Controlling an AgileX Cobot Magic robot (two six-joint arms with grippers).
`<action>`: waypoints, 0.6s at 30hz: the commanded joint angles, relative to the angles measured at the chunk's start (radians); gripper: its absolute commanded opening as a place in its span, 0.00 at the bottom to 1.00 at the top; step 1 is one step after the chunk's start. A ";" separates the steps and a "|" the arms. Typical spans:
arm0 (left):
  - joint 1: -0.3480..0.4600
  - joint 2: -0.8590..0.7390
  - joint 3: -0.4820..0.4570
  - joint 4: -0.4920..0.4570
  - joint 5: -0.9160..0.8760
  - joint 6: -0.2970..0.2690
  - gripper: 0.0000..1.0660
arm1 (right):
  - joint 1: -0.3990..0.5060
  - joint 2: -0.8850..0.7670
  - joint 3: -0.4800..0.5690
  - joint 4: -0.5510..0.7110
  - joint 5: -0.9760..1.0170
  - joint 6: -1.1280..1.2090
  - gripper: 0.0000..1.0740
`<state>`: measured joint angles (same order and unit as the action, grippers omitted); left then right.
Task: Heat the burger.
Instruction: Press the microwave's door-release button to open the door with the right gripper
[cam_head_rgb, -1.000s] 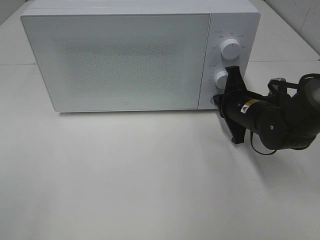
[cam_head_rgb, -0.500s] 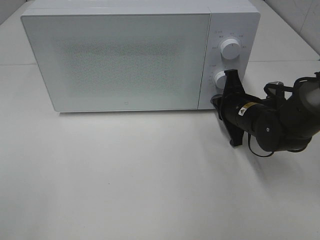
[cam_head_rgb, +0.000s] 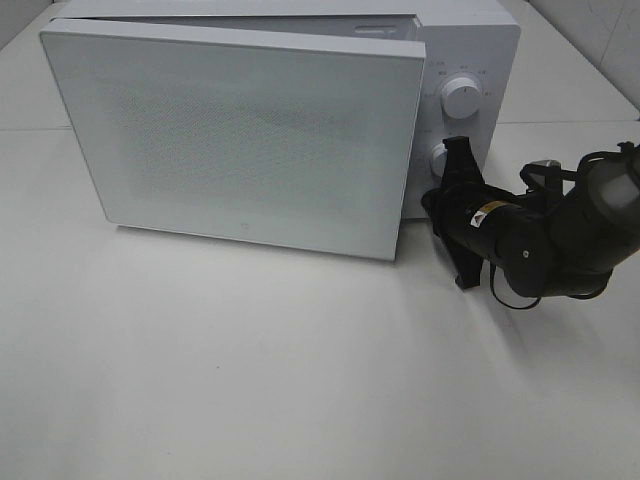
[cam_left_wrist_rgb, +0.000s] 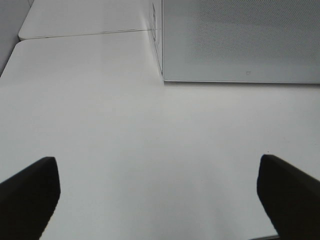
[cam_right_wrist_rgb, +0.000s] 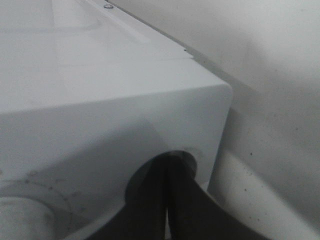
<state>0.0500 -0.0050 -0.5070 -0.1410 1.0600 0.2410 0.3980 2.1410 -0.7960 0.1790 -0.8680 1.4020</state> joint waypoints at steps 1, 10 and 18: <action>-0.007 -0.016 -0.001 -0.008 -0.010 -0.003 0.96 | -0.013 -0.015 -0.049 0.019 -0.145 -0.015 0.00; -0.007 -0.016 -0.001 -0.008 -0.010 -0.003 0.96 | -0.013 -0.012 -0.049 0.020 -0.153 -0.017 0.00; -0.007 -0.016 -0.001 -0.008 -0.010 -0.003 0.96 | -0.013 -0.012 -0.049 0.020 -0.151 -0.016 0.00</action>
<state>0.0500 -0.0050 -0.5070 -0.1410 1.0600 0.2410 0.3980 2.1410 -0.7960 0.1810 -0.8690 1.4020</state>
